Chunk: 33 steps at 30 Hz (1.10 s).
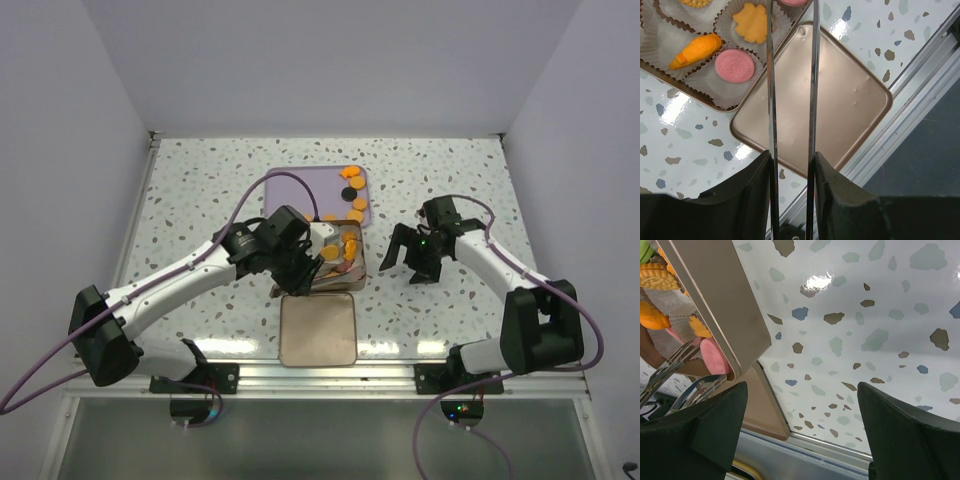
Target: Pack the cookies
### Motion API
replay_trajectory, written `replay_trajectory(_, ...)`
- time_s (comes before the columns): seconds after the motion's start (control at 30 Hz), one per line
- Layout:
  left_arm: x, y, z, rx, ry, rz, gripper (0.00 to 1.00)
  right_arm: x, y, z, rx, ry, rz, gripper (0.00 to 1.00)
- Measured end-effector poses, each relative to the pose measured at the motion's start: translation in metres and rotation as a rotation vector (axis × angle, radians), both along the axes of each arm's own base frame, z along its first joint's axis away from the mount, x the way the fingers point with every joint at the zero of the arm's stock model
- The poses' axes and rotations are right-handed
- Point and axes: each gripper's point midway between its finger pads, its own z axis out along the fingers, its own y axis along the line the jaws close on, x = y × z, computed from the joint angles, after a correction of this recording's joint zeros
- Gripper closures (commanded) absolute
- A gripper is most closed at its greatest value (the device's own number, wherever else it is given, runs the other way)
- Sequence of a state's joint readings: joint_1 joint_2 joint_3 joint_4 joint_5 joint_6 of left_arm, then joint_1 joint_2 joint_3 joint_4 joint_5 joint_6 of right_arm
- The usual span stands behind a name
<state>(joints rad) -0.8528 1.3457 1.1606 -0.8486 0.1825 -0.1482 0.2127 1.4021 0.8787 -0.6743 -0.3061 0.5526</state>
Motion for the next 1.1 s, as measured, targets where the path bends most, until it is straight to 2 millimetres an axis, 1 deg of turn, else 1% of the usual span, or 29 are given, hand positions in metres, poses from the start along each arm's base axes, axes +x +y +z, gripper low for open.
replay_trajectory(0.23,0.000,-0.003,-0.002,-0.013,-0.001,0.000,0.62,0.000,0.000,0.002,0.003,-0.005,-0.004,0.06)
replay_trajectory(0.47,-0.001,-0.006,-0.001,-0.021,-0.001,-0.005,0.52,0.000,0.000,0.005,0.006,-0.020,-0.004,0.06)
replay_trajectory(0.7,-0.002,-0.007,-0.001,-0.024,0.002,-0.010,0.50,0.000,0.000,0.005,0.006,-0.018,-0.004,0.06)
replay_trajectory(0.93,-0.003,-0.008,-0.001,-0.026,0.003,-0.011,0.52,0.000,0.000,0.006,0.006,-0.023,-0.004,0.06)
replay_trajectory(1.03,-0.002,-0.009,0.006,-0.044,-0.004,0.001,0.51,0.000,0.000,0.006,0.007,-0.024,-0.003,0.06)
replay_trajectory(1.1,0.001,-0.010,0.016,-0.070,-0.022,0.013,0.51,0.000,0.000,0.006,0.006,-0.024,-0.004,0.06)
